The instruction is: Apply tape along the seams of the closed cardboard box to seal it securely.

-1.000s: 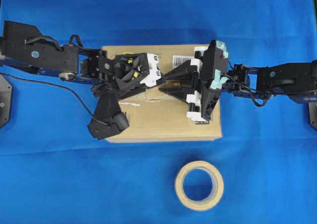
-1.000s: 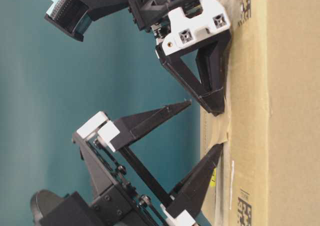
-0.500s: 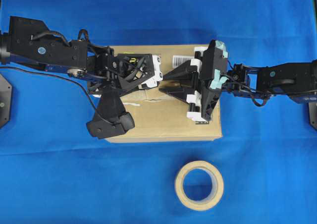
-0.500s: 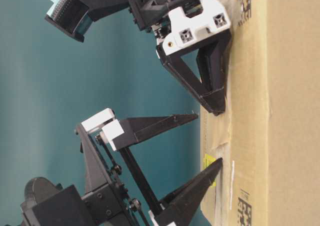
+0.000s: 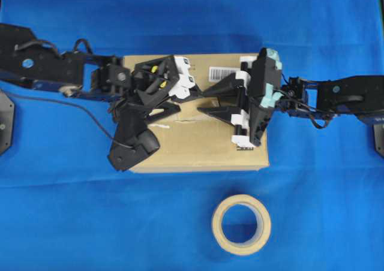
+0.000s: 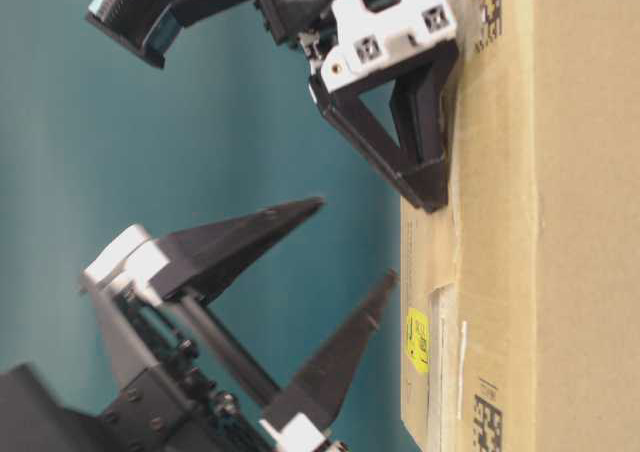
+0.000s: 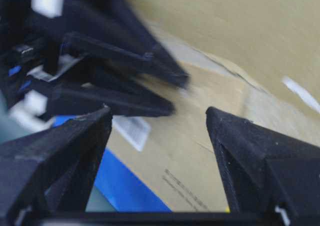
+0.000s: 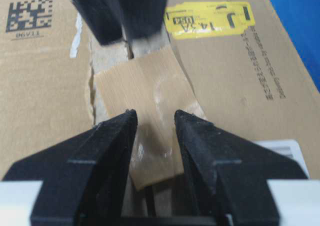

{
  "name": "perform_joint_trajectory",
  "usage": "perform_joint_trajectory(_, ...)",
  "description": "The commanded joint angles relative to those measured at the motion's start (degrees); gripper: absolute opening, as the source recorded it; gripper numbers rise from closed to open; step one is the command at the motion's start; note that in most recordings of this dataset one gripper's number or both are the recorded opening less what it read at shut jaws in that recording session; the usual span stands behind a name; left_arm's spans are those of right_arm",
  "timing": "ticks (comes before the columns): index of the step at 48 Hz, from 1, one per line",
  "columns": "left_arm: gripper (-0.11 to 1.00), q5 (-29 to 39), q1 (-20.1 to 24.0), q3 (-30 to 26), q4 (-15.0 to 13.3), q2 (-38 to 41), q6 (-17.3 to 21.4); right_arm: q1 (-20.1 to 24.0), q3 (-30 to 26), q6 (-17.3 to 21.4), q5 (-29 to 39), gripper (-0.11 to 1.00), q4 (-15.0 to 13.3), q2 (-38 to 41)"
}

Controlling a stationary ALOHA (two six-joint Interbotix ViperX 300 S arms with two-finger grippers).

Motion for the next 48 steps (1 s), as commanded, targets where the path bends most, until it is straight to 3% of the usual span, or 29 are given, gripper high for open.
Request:
perform_joint_trajectory(1, 0.72, -6.15, -0.44, 1.49, -0.18, -2.72, -5.01, 0.35, 0.53, 0.09, 0.35, 0.4, 0.09, -2.11)
perform_joint_trajectory(9, 0.72, -15.73, -0.97, 5.01, -0.18, -3.96, -21.71, 0.35, 1.14, -0.53, 0.35, 0.4, -0.18, -4.83)
perform_joint_trajectory(18, 0.71, -20.92, -0.79, 6.06, -0.09, -4.22, -42.28, -1.14, 1.23, -1.05, -1.58, 0.37, -0.09, -9.67)
perform_joint_trajectory(24, 0.59, -22.32, -0.7, 6.86, -0.09, -3.52, -52.47, -2.99, 0.88, -1.14, -3.78, 0.15, -0.09, -9.84)
perform_joint_trajectory(28, 0.36, -23.64, -0.7, 7.91, 0.09, -3.08, -55.11, -3.6, 0.18, -1.23, -3.96, -0.01, -0.09, -8.88)
perform_joint_trajectory(35, 0.02, -28.21, -0.97, 9.58, 0.09, -2.02, -56.25, -3.69, -1.67, -1.58, -2.11, -0.01, -0.18, -6.33)
perform_joint_trajectory(48, 0.0, -31.99, -0.44, 9.05, -0.26, 3.43, -56.95, -2.46, -5.36, -1.76, 0.18, -0.01, -0.26, -0.62)
